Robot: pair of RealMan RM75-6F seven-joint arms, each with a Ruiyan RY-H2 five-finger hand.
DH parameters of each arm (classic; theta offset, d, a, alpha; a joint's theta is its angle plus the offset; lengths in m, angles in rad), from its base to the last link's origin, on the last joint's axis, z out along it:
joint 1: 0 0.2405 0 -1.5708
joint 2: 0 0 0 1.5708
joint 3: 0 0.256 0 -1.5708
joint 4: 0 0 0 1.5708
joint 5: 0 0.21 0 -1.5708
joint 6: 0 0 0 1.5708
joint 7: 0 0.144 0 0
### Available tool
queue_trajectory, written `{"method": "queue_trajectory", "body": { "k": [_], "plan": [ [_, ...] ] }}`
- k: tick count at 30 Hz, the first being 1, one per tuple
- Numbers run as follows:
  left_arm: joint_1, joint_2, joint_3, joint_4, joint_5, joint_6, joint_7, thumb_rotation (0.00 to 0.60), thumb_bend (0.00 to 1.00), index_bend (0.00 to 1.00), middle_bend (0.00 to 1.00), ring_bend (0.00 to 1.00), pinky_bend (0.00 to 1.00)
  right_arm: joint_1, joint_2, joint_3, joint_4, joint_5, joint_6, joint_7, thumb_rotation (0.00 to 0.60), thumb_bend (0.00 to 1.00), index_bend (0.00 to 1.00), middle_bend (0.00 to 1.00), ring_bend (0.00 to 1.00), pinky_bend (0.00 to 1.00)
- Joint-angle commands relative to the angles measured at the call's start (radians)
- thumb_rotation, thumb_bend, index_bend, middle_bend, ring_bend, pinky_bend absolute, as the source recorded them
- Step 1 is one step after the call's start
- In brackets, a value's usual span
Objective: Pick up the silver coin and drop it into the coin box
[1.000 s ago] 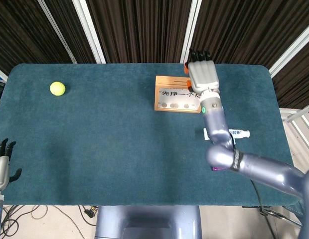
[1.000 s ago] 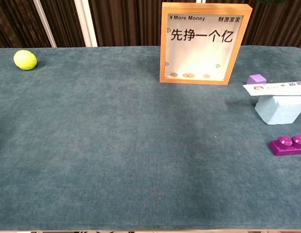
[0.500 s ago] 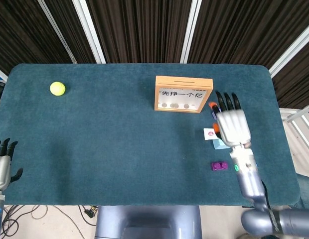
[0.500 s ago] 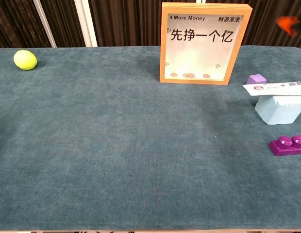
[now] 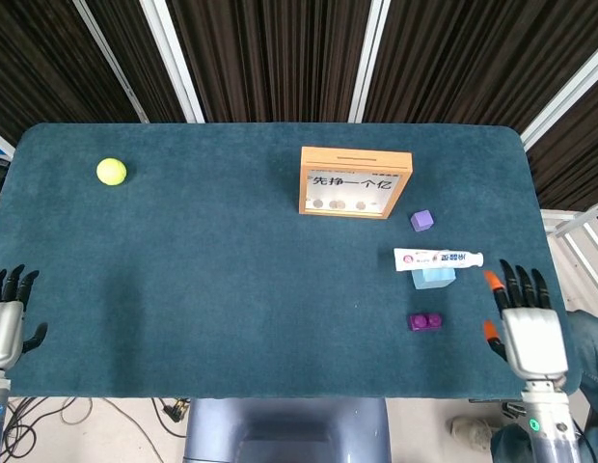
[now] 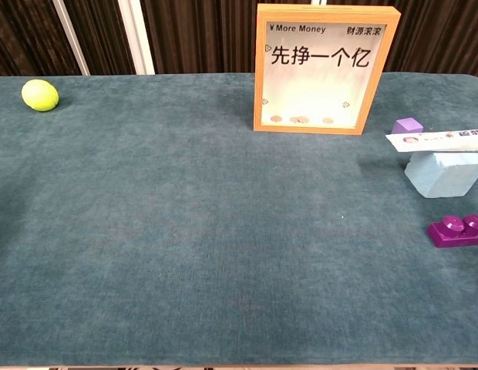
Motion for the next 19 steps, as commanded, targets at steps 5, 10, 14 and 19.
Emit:
{"method": "queue_trajectory", "body": {
  "k": [5,10,14,19],
  "plan": [
    [0.009,-0.01,0.005,0.037,0.071,0.033,-0.043,0.6,0.29,0.13,0.03,0.0,0.0,-0.105,-0.022,0.021,0.155,-0.071,-0.025,0.143,0.6,0.43,0.14,0.01,0.0,0.0],
    [0.011,-0.02,0.007,0.079,0.115,0.046,-0.077,0.6,0.29,0.13,0.03,0.0,0.0,-0.128,-0.025,0.057,0.178,-0.107,-0.036,0.154,0.6,0.43,0.12,0.01,0.0,0.0],
    [0.018,-0.033,0.006,0.108,0.157,0.072,-0.114,0.6,0.29,0.12,0.02,0.0,0.0,-0.142,-0.022,0.086,0.183,-0.117,-0.058,0.169,0.6,0.43,0.12,0.01,0.0,0.0],
    [0.023,-0.029,0.008,0.117,0.17,0.062,-0.163,0.6,0.31,0.12,0.02,0.0,0.0,-0.162,-0.019,0.116,0.174,-0.14,-0.071,0.167,0.6,0.43,0.1,0.01,0.0,0.0]
  ]
}}
